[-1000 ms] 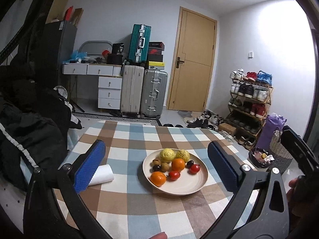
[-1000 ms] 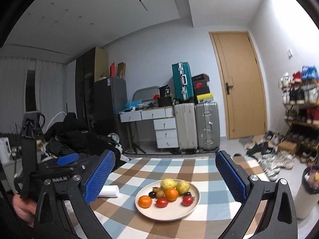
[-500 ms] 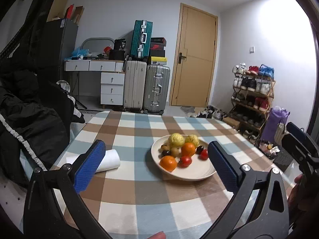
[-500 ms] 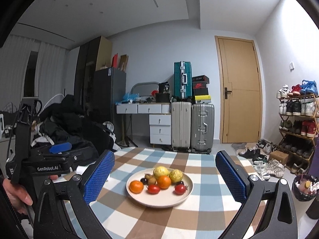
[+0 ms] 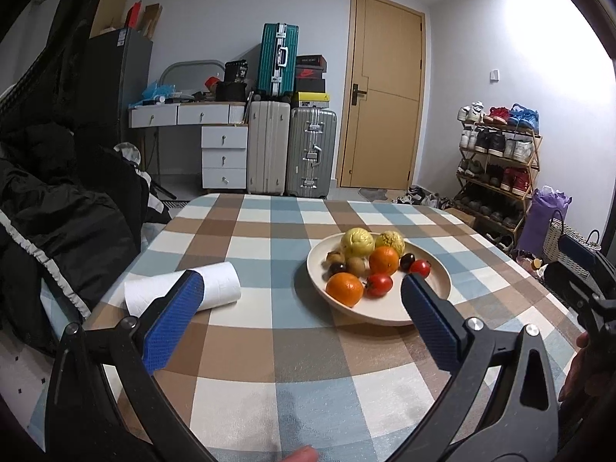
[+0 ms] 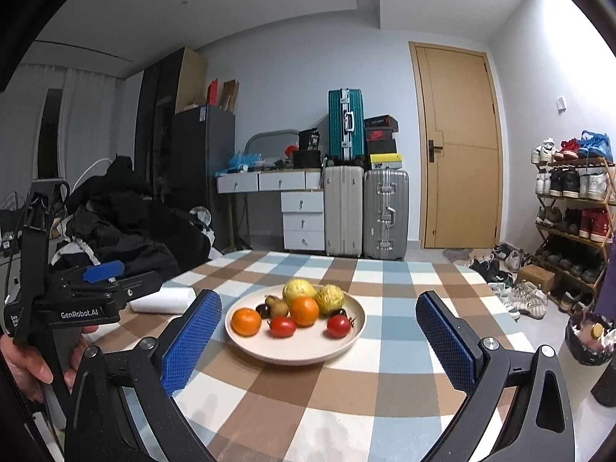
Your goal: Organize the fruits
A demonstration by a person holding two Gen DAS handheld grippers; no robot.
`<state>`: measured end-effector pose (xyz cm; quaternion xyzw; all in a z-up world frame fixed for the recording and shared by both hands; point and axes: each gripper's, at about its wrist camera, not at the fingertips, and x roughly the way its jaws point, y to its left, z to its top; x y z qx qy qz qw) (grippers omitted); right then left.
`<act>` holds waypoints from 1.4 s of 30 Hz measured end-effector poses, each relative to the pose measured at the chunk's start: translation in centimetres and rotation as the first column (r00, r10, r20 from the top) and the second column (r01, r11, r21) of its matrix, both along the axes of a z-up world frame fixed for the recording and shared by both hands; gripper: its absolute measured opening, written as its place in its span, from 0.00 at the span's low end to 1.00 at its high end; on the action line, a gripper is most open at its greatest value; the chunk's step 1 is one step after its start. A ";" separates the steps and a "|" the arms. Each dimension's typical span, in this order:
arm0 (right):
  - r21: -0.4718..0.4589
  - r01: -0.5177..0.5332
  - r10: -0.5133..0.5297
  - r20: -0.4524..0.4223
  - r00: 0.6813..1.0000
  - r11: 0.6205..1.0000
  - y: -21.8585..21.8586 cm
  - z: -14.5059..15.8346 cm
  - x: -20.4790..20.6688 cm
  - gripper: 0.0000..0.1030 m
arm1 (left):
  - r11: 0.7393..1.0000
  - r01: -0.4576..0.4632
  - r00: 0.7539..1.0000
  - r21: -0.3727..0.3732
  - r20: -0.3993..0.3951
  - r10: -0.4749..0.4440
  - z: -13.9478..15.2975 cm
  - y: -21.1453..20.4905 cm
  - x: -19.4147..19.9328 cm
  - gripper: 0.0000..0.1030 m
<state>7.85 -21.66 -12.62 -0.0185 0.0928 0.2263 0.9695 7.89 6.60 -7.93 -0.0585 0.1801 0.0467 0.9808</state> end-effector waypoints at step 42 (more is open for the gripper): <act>-0.050 0.059 -0.064 -0.097 0.993 0.997 0.3 -1.3 2.1 1.00 | 0.995 0.021 0.999 0.098 0.047 -0.026 -0.4 -1.7 -1.1 0.99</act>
